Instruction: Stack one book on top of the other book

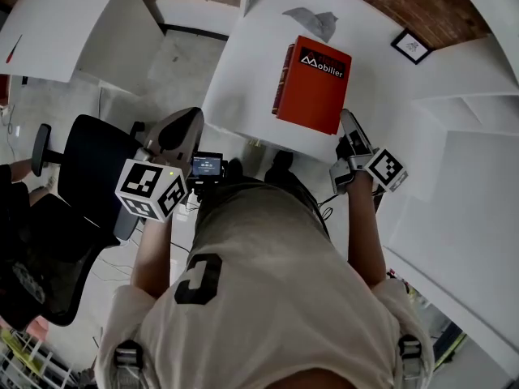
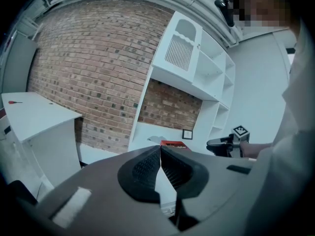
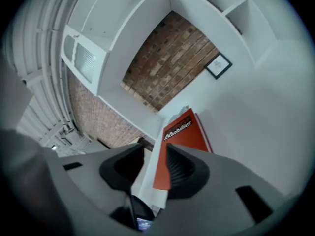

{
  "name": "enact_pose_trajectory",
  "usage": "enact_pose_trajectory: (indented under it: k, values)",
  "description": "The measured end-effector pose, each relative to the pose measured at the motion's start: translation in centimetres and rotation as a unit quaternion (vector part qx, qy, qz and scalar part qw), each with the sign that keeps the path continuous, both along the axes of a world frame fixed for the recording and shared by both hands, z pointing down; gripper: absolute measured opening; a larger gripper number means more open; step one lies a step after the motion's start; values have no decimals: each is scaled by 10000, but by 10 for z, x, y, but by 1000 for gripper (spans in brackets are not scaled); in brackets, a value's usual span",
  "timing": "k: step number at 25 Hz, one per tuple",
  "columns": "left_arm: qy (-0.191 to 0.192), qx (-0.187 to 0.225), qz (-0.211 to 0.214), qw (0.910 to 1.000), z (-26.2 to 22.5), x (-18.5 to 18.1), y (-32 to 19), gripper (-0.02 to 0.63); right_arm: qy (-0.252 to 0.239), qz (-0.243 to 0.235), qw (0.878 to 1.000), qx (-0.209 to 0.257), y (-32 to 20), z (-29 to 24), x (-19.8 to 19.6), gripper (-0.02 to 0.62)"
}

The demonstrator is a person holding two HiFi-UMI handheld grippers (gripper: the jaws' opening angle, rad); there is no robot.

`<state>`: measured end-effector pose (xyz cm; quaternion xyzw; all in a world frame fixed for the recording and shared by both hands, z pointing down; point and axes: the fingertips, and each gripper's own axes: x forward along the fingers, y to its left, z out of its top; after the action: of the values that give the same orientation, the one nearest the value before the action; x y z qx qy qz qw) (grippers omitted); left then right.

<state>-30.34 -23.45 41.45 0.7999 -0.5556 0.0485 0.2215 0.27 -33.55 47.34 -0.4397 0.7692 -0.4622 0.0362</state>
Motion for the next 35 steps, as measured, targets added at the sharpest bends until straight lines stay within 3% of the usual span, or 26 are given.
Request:
enact_pose_trajectory:
  k: [1, 2, 7, 12, 14, 19, 23, 28, 35]
  values:
    - [3, -23, 27, 10000, 3, -3, 2, 6, -106, -227, 9997, 77, 9, -10, -16, 76]
    - [40, -57, 61, 10000, 7, -4, 3, 6, -149, -490, 9986, 152, 18, -18, -34, 33]
    - [179, -219, 397, 9988, 29, 6, 6, 6, 203, -1673, 9852, 302, 72, -41, -101, 15]
    - [290, -6, 510, 9983, 13, 20, 9, 6, -826, -2493, 9630, 598, 111, -75, -148, 15]
    - [268, 19, 506, 9984, 7, 25, 13, 6, -904, -2683, 9563, 722, 116, -82, -153, 15]
    - [74, 51, 490, 9988, -4, 41, 21, 6, -771, -2822, 9512, 978, 122, -92, -135, 13]
    - [59, 109, 658, 9978, -13, 82, 26, 6, -1011, -2819, 9490, 985, 132, -94, -109, 13]
    - [9, 164, 1049, 9943, -22, 135, 30, 6, -1226, -2549, 9539, 1000, 139, -98, -65, 12]
    - [-196, 186, 1224, 9921, -33, 168, 39, 6, -1323, -2156, 9615, 1076, 156, -101, -11, 12]
